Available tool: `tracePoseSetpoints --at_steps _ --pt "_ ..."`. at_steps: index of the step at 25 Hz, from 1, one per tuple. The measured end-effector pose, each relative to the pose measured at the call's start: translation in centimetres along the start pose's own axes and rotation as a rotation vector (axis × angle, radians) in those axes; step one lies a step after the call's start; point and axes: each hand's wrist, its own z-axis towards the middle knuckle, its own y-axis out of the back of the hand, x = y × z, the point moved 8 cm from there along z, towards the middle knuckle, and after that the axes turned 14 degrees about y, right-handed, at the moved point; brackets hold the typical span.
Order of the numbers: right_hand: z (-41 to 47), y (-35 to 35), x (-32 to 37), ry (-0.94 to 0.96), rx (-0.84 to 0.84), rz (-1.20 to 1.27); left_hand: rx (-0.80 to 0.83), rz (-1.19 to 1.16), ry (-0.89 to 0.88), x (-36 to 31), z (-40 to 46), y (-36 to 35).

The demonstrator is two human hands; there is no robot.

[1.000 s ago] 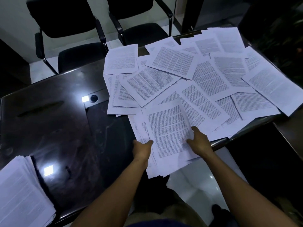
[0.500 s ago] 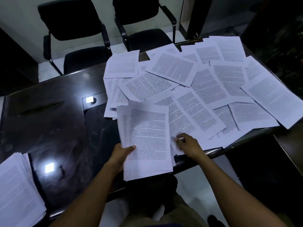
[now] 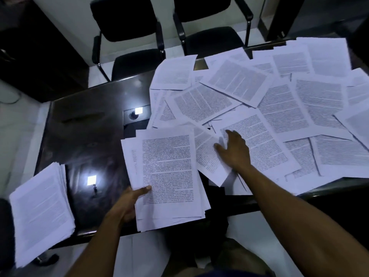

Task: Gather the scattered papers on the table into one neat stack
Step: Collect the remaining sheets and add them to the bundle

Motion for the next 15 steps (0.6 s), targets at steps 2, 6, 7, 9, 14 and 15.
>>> tracePoseSetpoints --at_steps 2,6,7,9,14,15 --pt "1.9 -0.3 -0.4 0.010 0.107 0.046 0.028 0.023 0.005 1.1 0.2 -0.7" --pt "3.5 -1.4 0.3 0.060 0.214 0.018 0.020 0.027 0.036 2.5 0.5 -0.6" --pt "3.7 -1.8 0.4 0.048 0.241 0.021 0.019 0.024 0.045 2.7 0.5 -0.5" --pt "3.9 -2.6 0.4 0.033 0.284 0.003 0.009 0.018 0.065 3.0 0.7 -0.2" --pt "5.5 -2.5 1.7 0.103 0.265 -0.144 0.024 -0.006 0.112 3.9 1.5 0.3" --pt "5.9 -2.4 2.1 0.112 0.259 -0.164 0.039 -0.014 0.112 4.1 1.7 0.4"
